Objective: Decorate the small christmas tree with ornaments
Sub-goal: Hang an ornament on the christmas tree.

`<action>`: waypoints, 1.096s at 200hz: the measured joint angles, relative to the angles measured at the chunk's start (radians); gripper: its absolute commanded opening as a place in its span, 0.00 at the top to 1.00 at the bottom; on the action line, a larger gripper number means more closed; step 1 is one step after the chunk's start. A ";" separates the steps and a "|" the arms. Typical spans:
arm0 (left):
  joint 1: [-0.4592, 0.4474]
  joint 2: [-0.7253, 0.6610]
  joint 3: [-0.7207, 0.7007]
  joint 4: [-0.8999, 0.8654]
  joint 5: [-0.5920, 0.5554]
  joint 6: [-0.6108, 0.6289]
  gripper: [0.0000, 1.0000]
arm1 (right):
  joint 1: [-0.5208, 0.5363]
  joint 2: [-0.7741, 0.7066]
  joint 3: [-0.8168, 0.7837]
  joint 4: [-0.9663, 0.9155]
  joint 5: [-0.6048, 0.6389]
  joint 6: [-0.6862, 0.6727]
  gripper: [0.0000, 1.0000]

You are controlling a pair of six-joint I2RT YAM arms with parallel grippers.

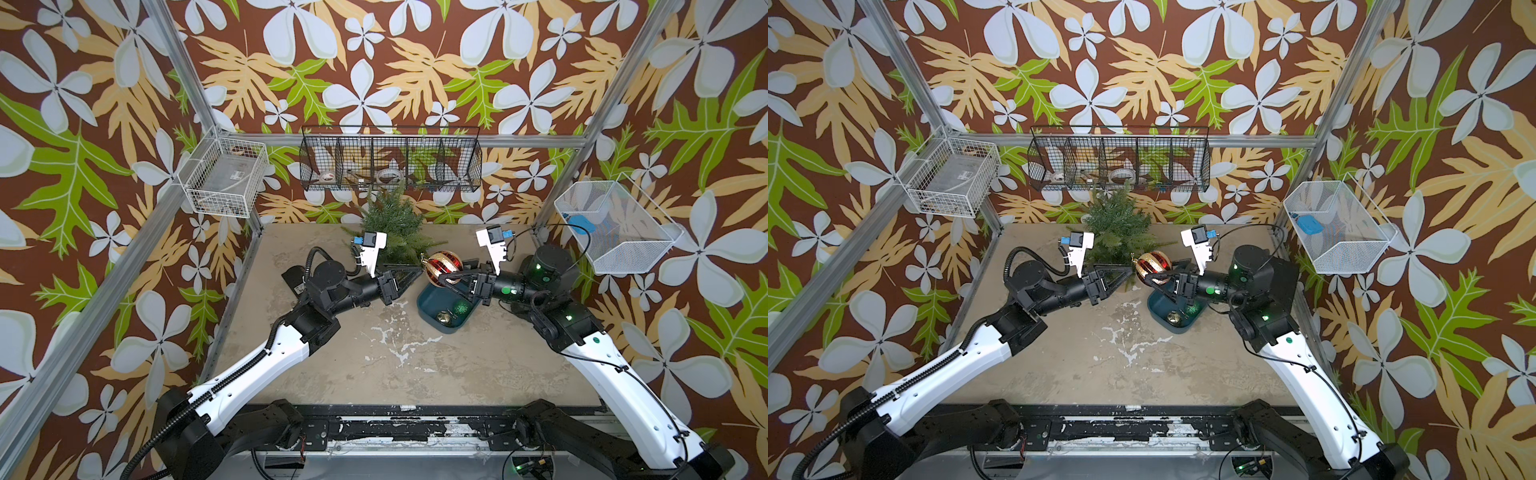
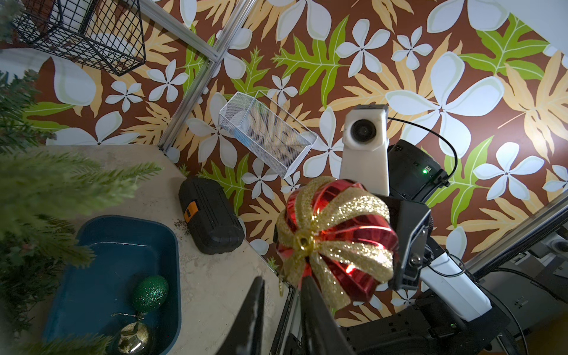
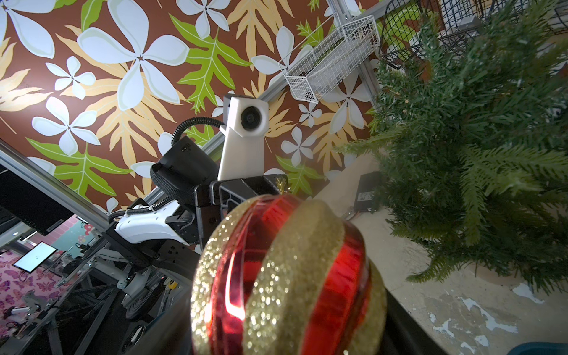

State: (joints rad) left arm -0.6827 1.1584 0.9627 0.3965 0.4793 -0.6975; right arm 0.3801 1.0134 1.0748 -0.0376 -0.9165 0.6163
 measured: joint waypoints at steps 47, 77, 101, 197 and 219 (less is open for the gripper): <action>0.000 0.010 0.012 0.003 0.002 0.000 0.77 | 0.000 -0.002 0.001 0.000 -0.001 0.000 0.31; 0.000 0.010 0.012 0.003 0.020 0.000 0.84 | 0.000 -0.002 0.001 0.000 -0.001 0.000 0.32; 0.000 0.009 0.012 0.003 0.023 0.000 0.95 | 0.000 -0.002 0.001 0.001 -0.001 0.000 0.32; 0.000 -0.026 0.026 -0.043 -0.021 0.048 1.00 | 0.000 -0.011 0.005 -0.003 0.030 -0.019 0.32; 0.000 -0.027 0.058 -0.094 -0.056 0.078 1.00 | 0.000 -0.002 0.005 0.000 0.035 -0.020 0.32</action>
State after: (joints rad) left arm -0.6827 1.1316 1.0206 0.3027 0.4236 -0.6193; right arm 0.3801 1.0111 1.0801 -0.0380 -0.8818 0.5964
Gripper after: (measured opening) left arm 0.048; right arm 0.735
